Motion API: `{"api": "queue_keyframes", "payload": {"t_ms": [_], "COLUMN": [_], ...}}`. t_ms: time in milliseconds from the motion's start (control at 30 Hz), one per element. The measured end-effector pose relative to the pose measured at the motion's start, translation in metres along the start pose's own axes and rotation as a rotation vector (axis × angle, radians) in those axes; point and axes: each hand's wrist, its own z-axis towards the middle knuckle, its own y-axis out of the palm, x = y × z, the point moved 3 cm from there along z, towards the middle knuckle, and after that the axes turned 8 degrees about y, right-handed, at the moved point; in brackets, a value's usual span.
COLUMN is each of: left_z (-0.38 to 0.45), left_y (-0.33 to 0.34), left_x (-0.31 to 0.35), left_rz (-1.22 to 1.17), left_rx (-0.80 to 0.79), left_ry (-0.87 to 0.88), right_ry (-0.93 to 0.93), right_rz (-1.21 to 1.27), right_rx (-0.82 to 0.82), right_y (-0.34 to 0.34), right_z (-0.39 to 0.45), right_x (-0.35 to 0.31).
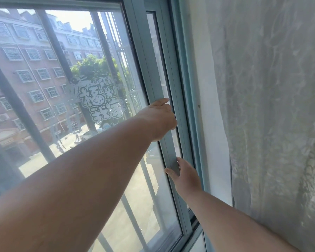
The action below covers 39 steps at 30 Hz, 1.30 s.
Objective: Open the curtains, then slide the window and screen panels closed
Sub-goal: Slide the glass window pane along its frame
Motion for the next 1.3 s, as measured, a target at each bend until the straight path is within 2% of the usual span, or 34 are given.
{"api": "queue_keyframes", "payload": {"t_ms": [367,500,733,833,933,1133,1300], "left_z": [0.014,0.013,-0.014,-0.047,-0.096,-0.23,-0.347], "left_y": [0.006,0.007,0.014,-0.001,-0.018,-0.024,-0.039], "left_x": [-0.004,-0.003,0.021,0.026,0.031,0.042,0.059], "left_rz": [-0.039,-0.023,0.023,-0.306,-0.708,-1.378,-1.633], "left_rx": [-0.048,0.009,0.032,0.203,0.41,0.796,1.037], "left_ry": [-0.034,-0.03,-0.032,-0.122,-0.294,-0.694,-0.88], "right_ry": [0.027,0.052,0.106,0.121,0.113,0.104,0.082], "right_rz": [0.008,0.021,-0.01,0.037,0.121,0.482,0.72], "right_rx": [-0.011,-0.01,-0.123,-0.057,-0.01,-0.079,-0.179], "right_y": [-0.003,-0.005,-0.025,-0.037,-0.044,-0.049,-0.037], "right_z": [0.006,0.004,-0.001,-0.019,-0.047,-0.131,-0.215], "right_x": [0.001,-0.003,-0.021,-0.042,-0.068,-0.138,-0.209]}}
